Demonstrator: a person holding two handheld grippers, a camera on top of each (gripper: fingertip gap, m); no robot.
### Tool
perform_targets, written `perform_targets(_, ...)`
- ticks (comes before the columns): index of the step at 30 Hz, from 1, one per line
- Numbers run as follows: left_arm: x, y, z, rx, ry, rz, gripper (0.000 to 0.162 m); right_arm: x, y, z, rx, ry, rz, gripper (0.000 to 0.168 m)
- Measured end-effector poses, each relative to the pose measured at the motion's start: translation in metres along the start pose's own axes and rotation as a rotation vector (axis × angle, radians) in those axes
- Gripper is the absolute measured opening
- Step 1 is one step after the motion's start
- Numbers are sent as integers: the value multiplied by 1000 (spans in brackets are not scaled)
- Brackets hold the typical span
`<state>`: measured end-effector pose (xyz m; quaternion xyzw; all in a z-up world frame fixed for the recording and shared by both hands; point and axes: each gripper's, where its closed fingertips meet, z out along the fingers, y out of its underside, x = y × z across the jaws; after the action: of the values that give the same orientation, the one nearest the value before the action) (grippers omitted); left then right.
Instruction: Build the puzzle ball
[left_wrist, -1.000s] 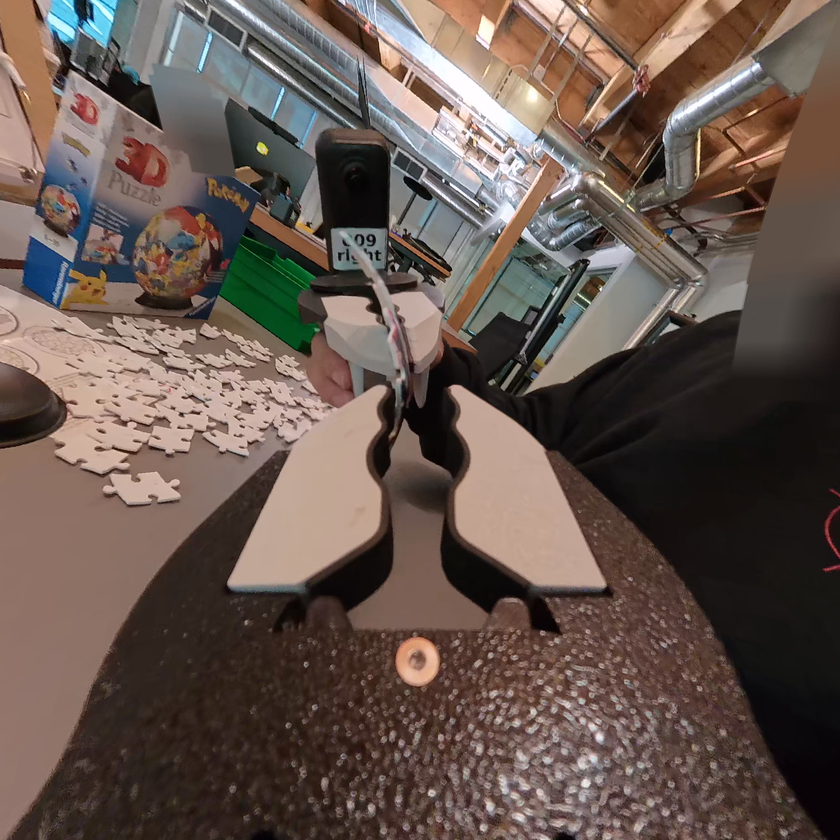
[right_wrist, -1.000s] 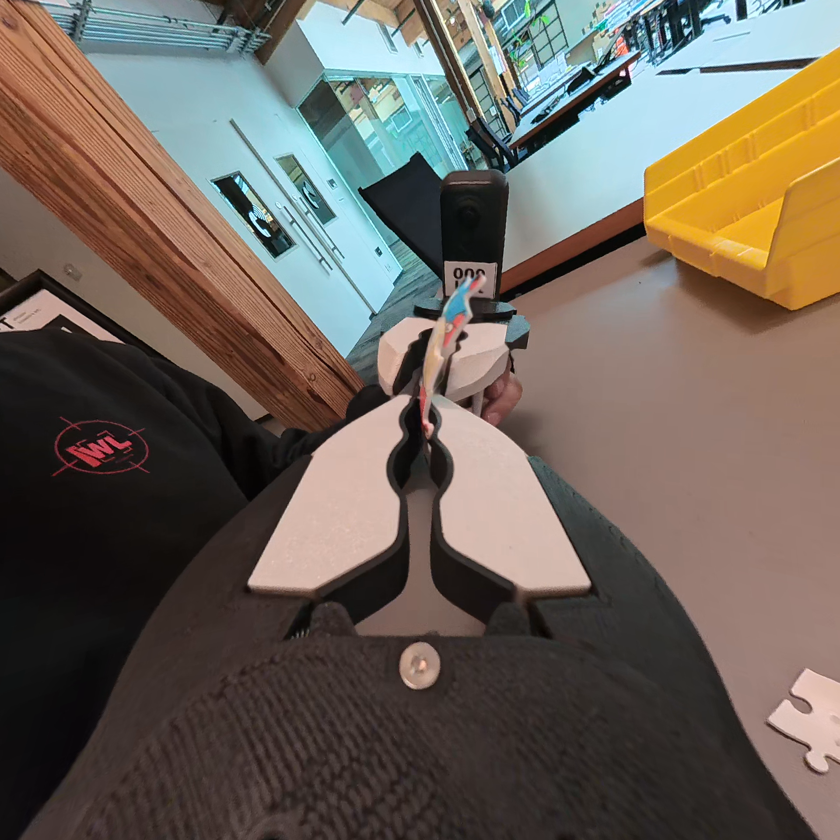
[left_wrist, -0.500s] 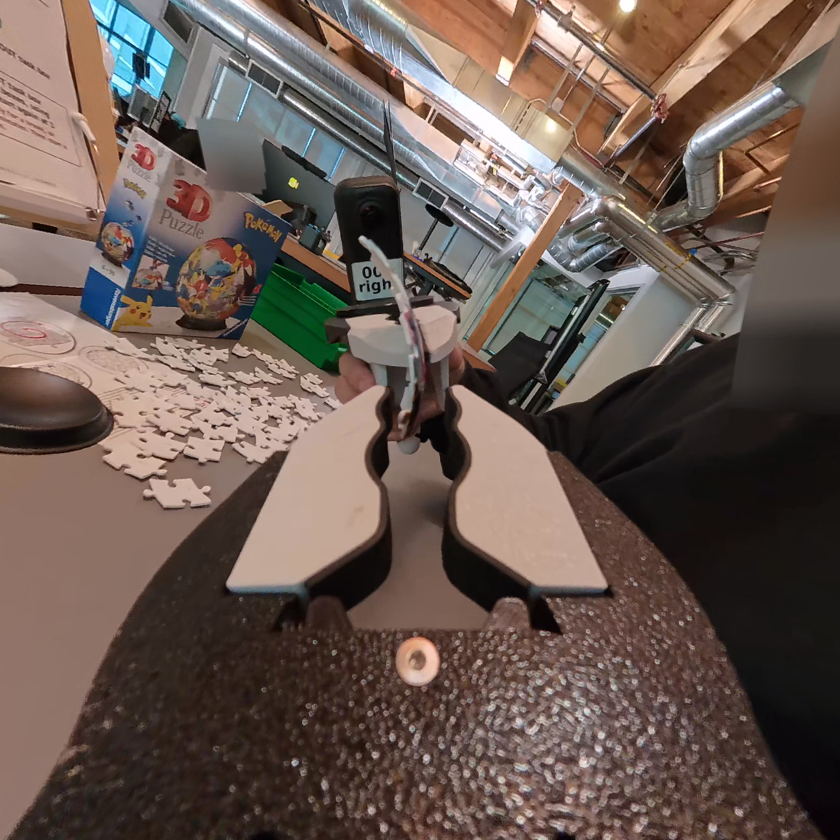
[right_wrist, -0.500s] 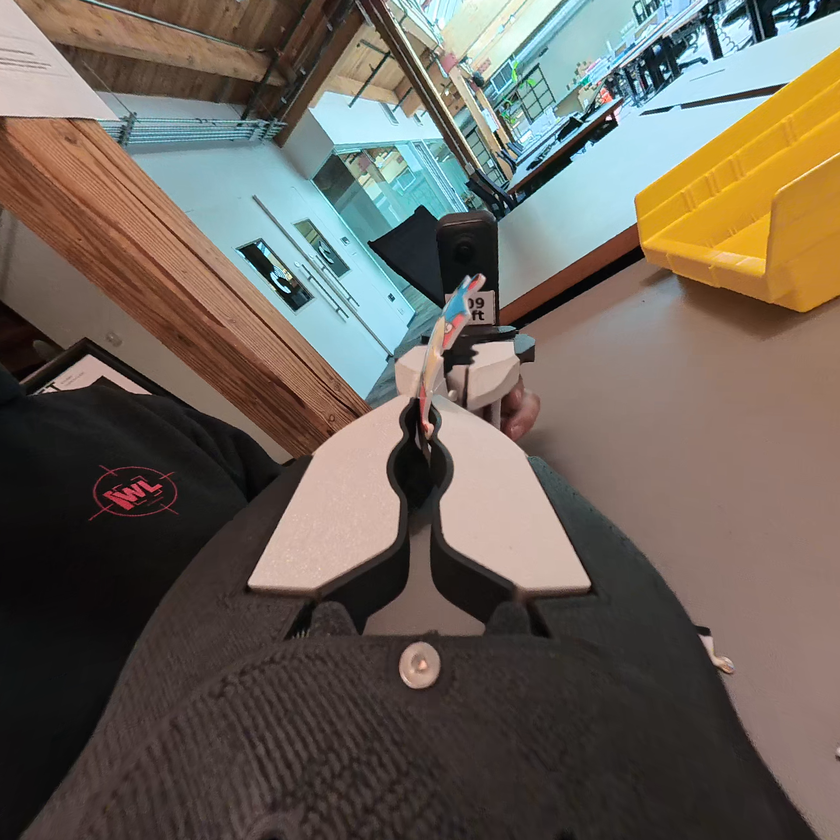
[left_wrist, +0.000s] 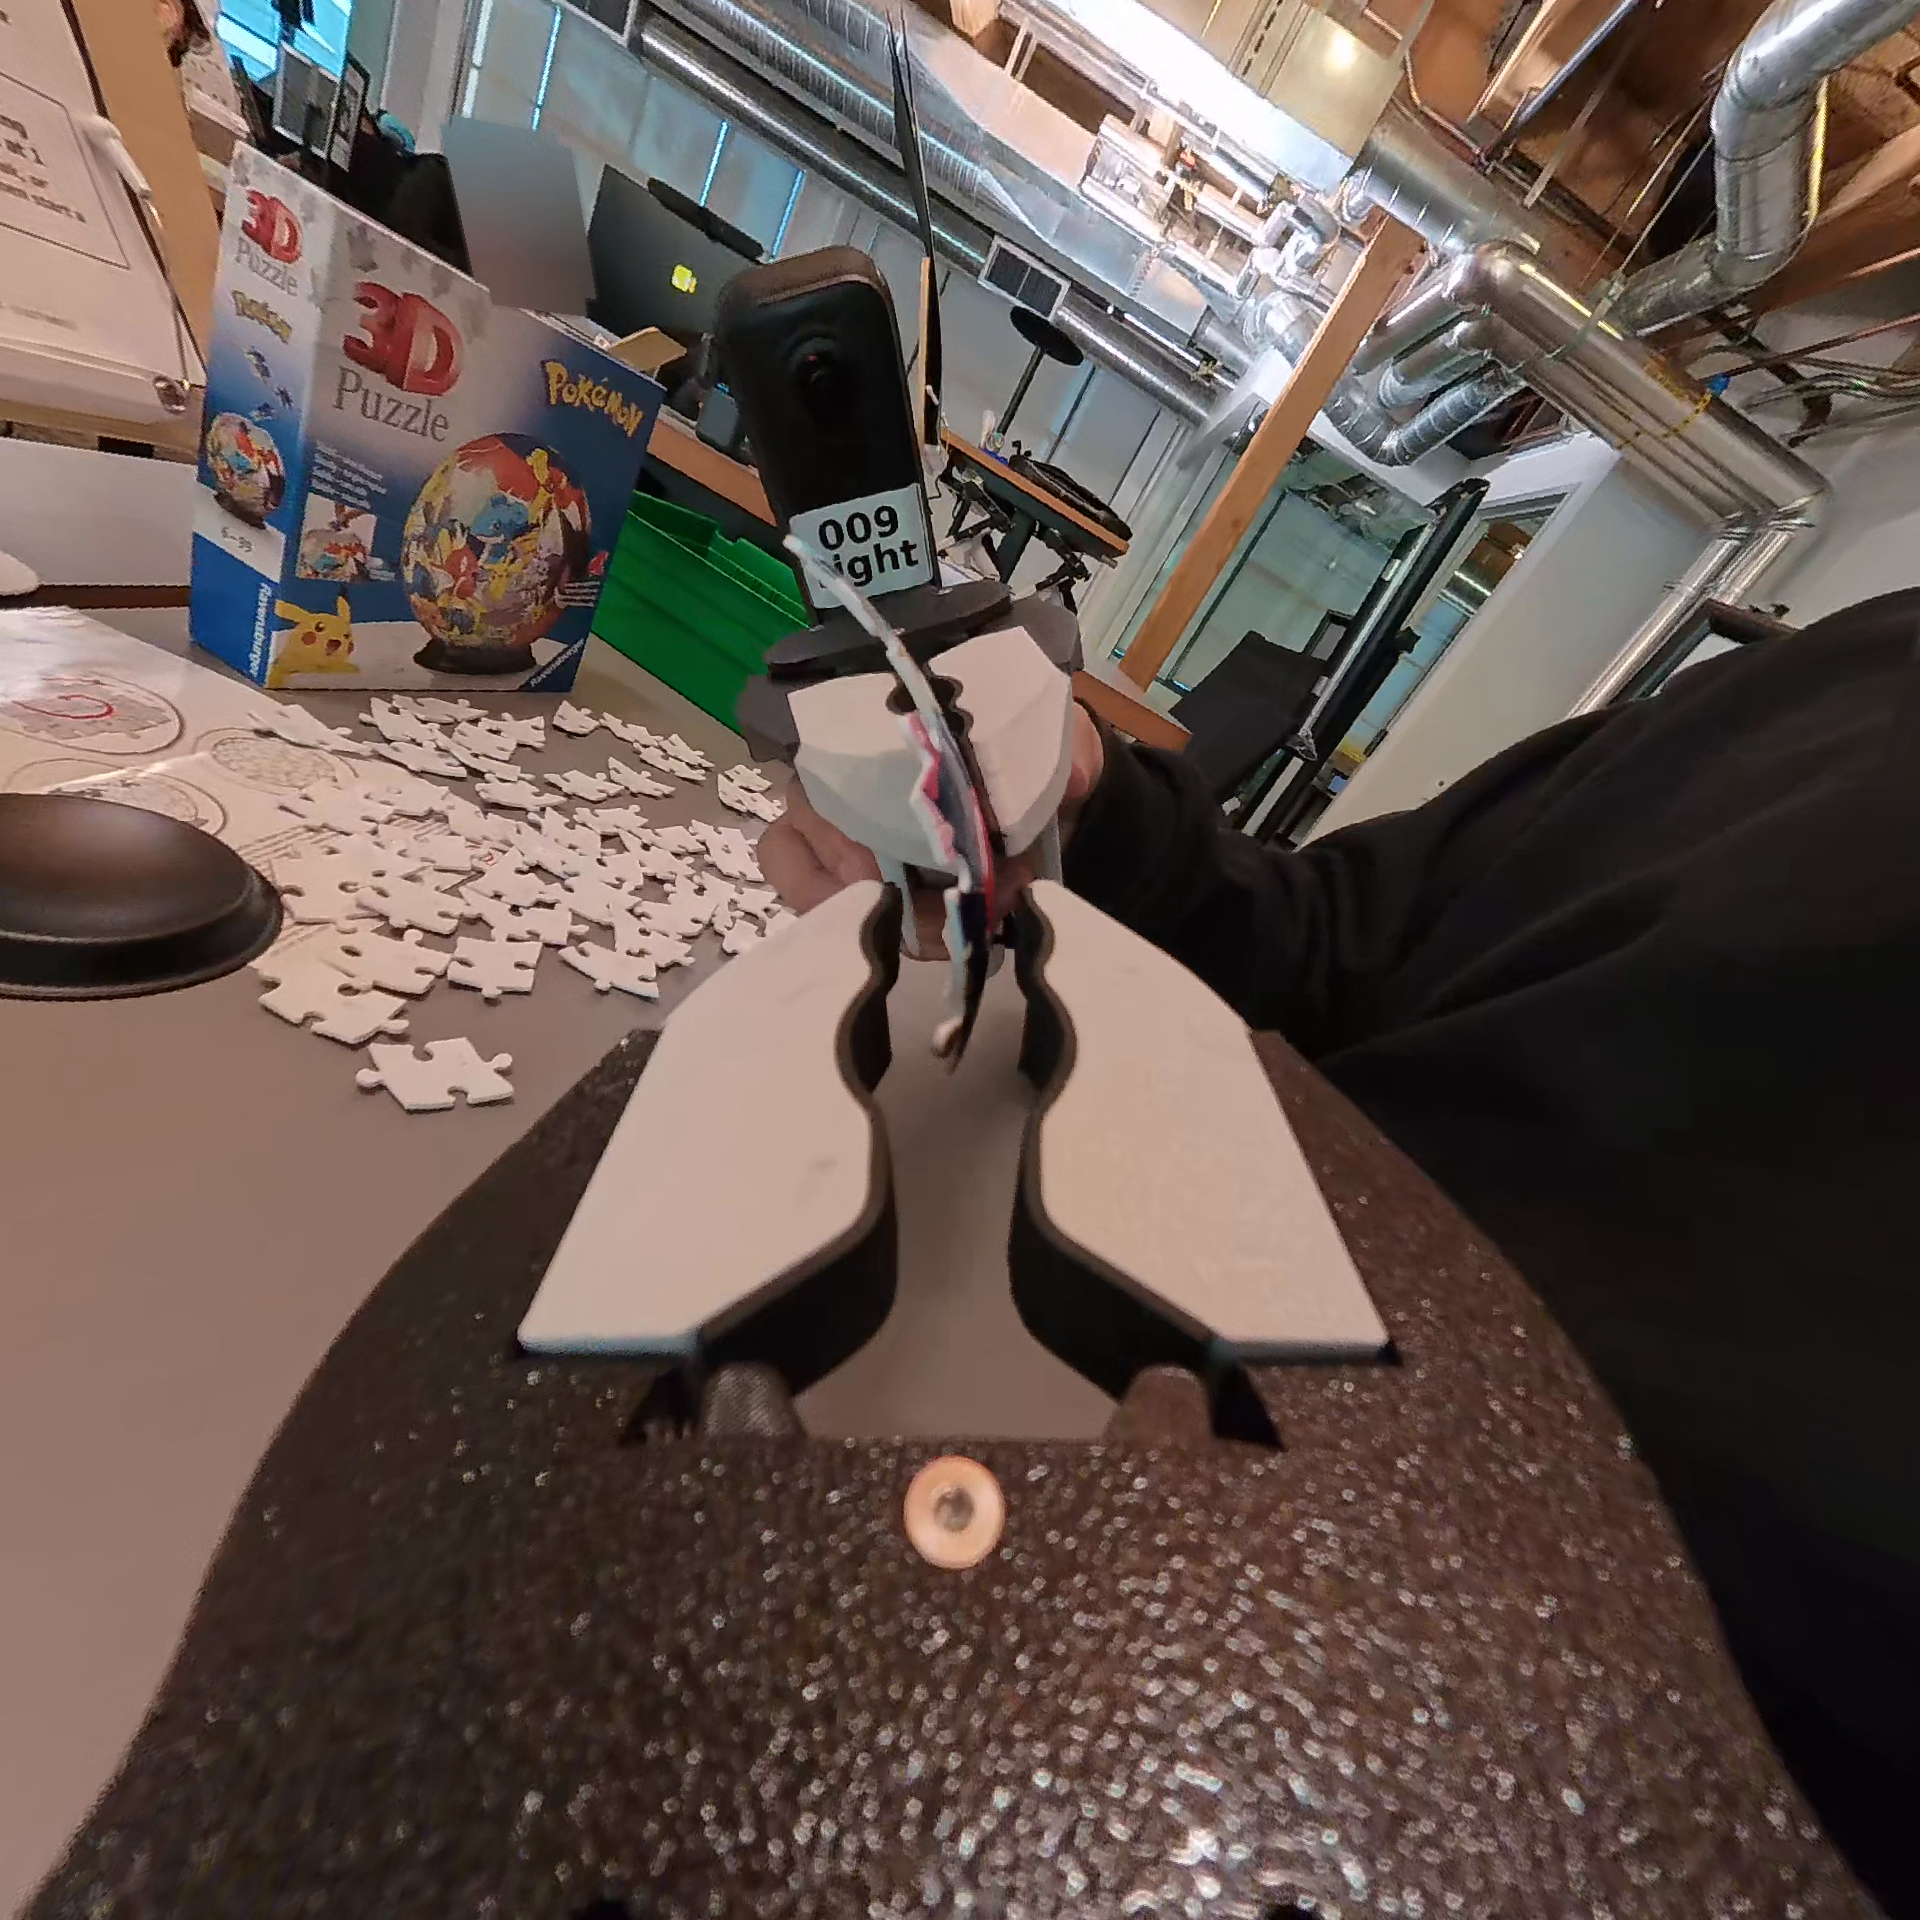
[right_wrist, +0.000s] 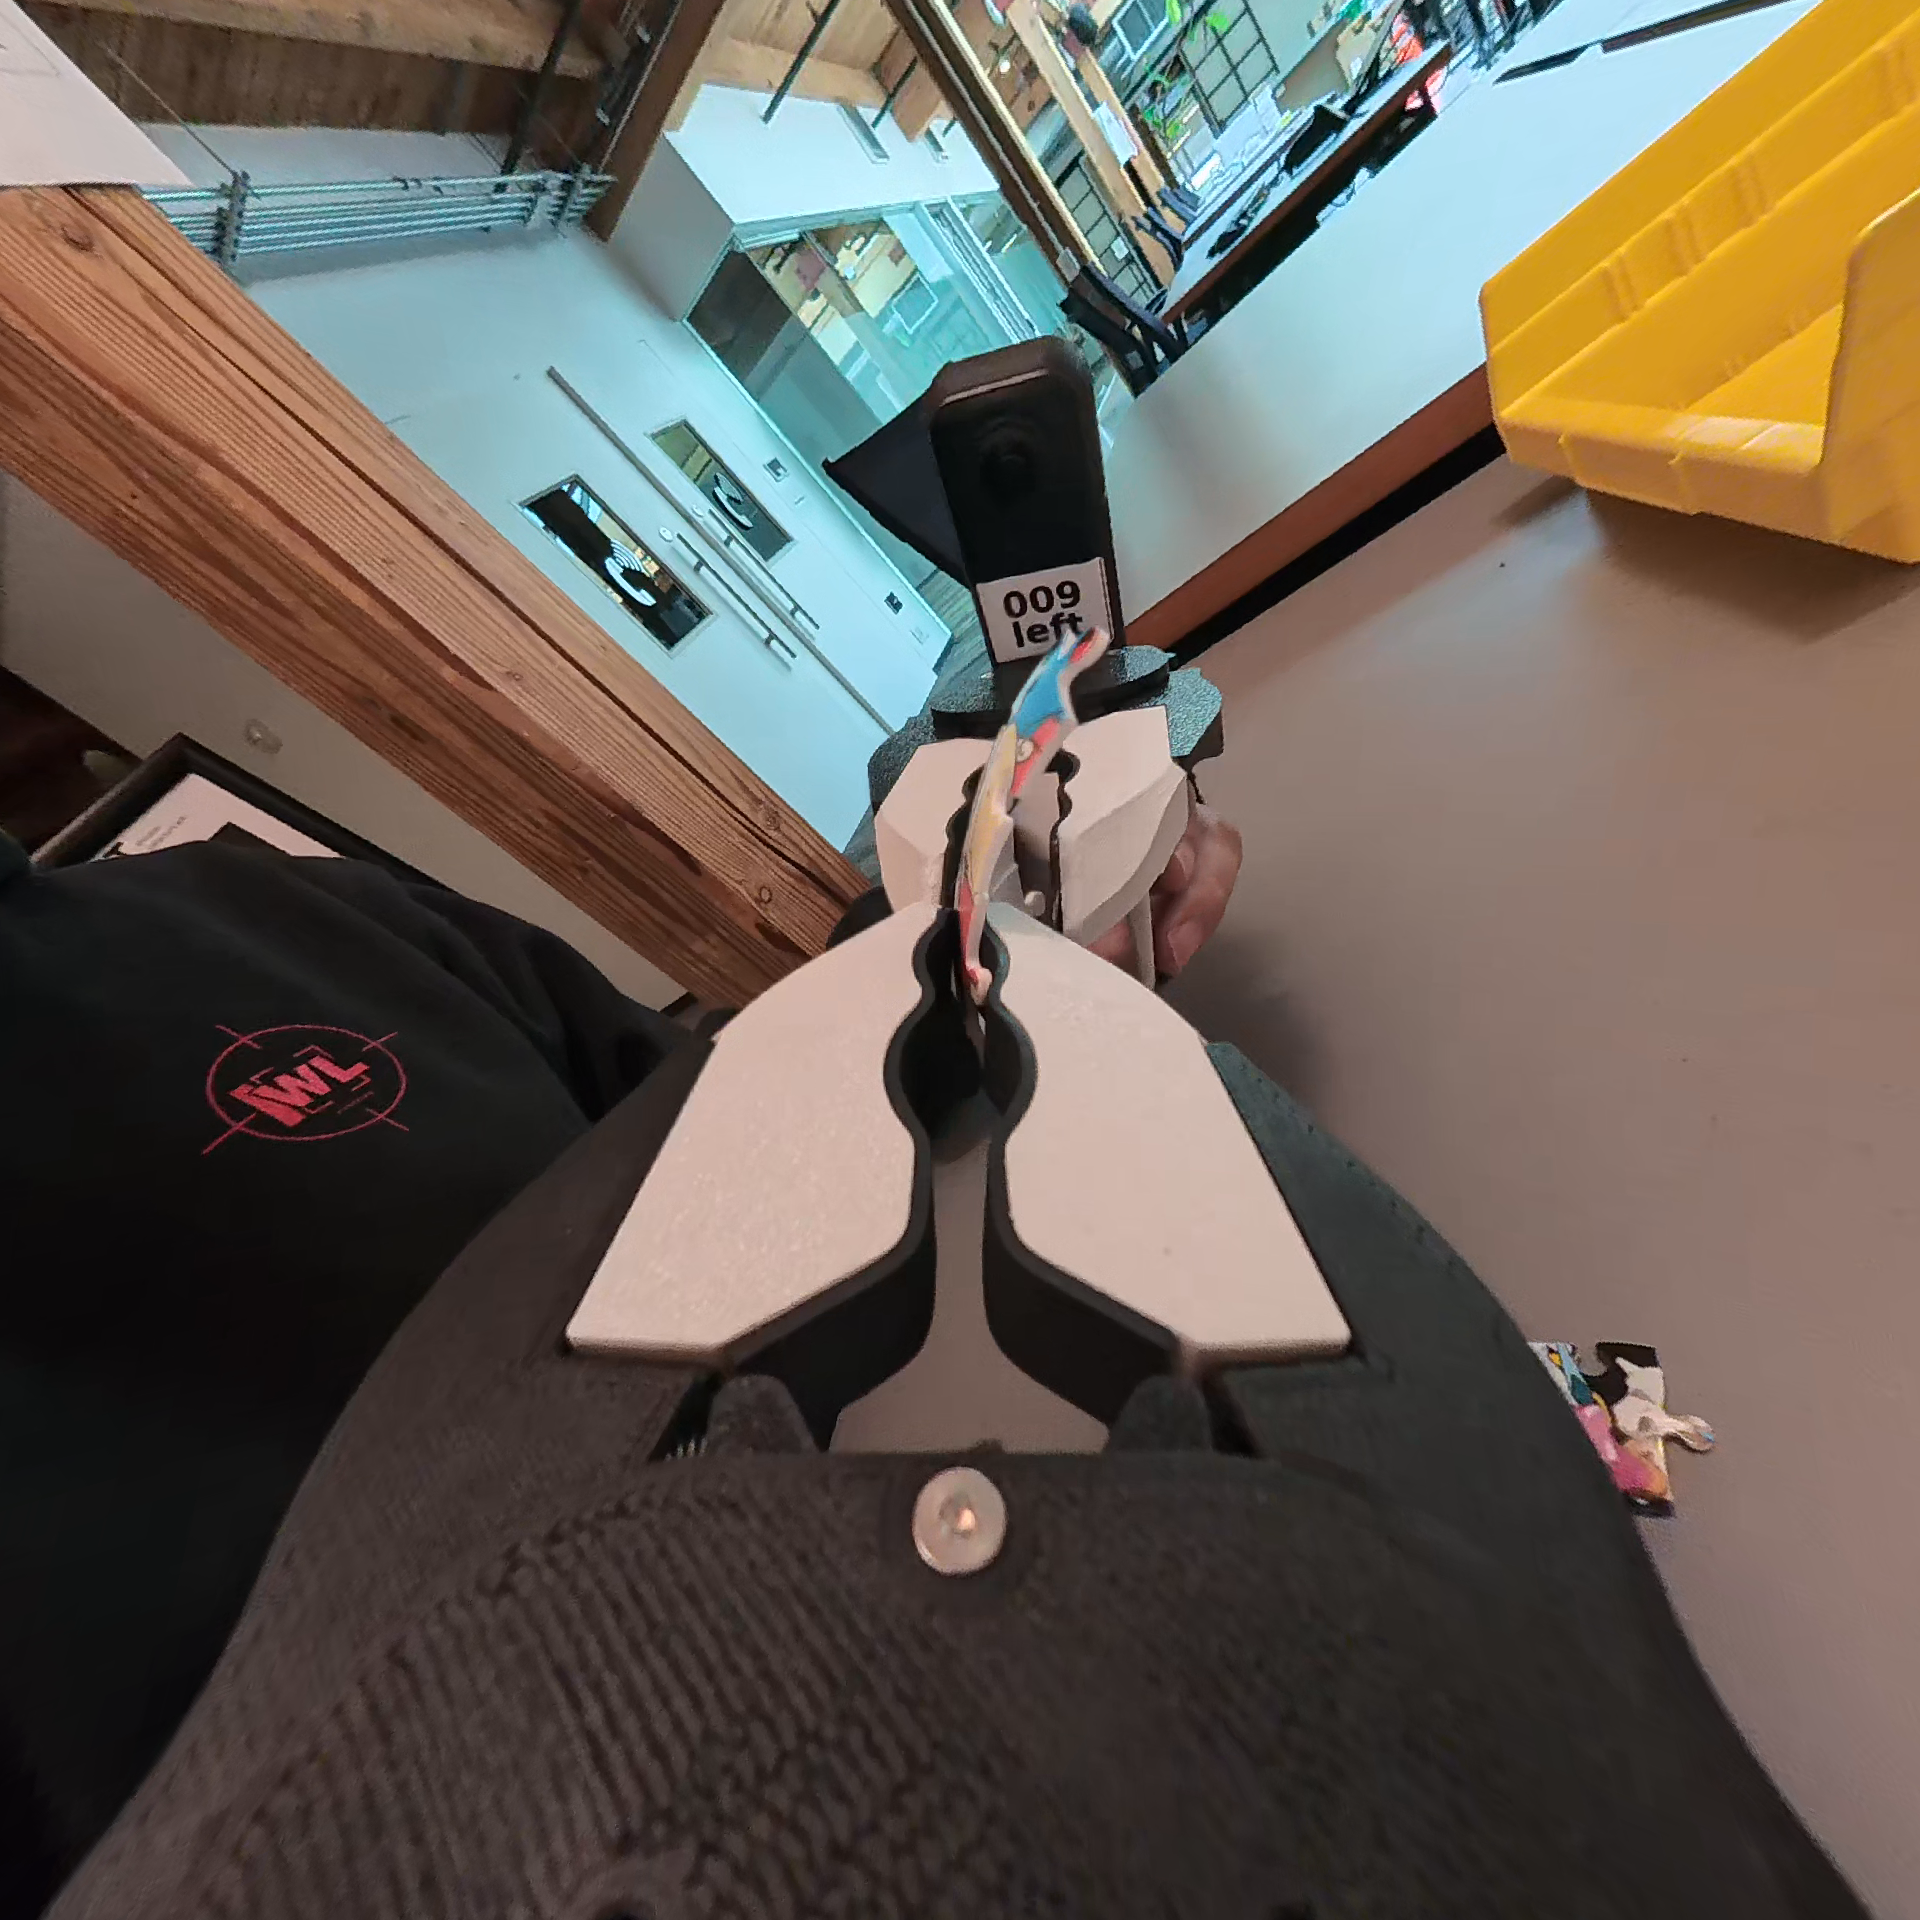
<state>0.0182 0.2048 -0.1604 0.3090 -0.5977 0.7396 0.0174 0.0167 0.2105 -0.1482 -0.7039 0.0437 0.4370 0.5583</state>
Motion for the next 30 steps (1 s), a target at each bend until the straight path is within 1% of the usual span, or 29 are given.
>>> perform_targets(5,-1,3,1,-16,-9,7,24,-3,-2,-10,16,3,-9,3)
perform_targets(9,-19,9,-3,-61,-131,26,26,-2,-3,-43,37,92,-54,3)
perform_targets(12,-42,23,-7,-135,-266,-22,26,0,1,-76,67,191,-102,2)
perform_targets(15,-59,50,-3,-261,-360,-125,30,3,4,-103,120,266,-118,3)
perform_targets(17,-72,74,0,-379,-475,-202,46,5,9,-116,137,292,-119,3)
perform_targets(19,-83,97,2,-485,-638,-246,56,7,12,-124,150,307,-129,3)
perform_targets(20,-88,104,2,-506,-735,-247,59,8,12,-126,156,312,-140,3)
perform_targets(22,-94,112,3,-511,-917,-212,56,10,11,-128,155,307,-170,2)
perform_targets(24,-94,117,4,-561,-1031,-148,60,12,9,-128,141,285,-205,3)
perform_targets(27,-96,123,4,-711,-1122,-33,64,15,8,-125,106,236,-218,2)
perform_targets(30,-100,123,10,-730,-1125,-26,60,11,9,-123,92,158,-207,3)
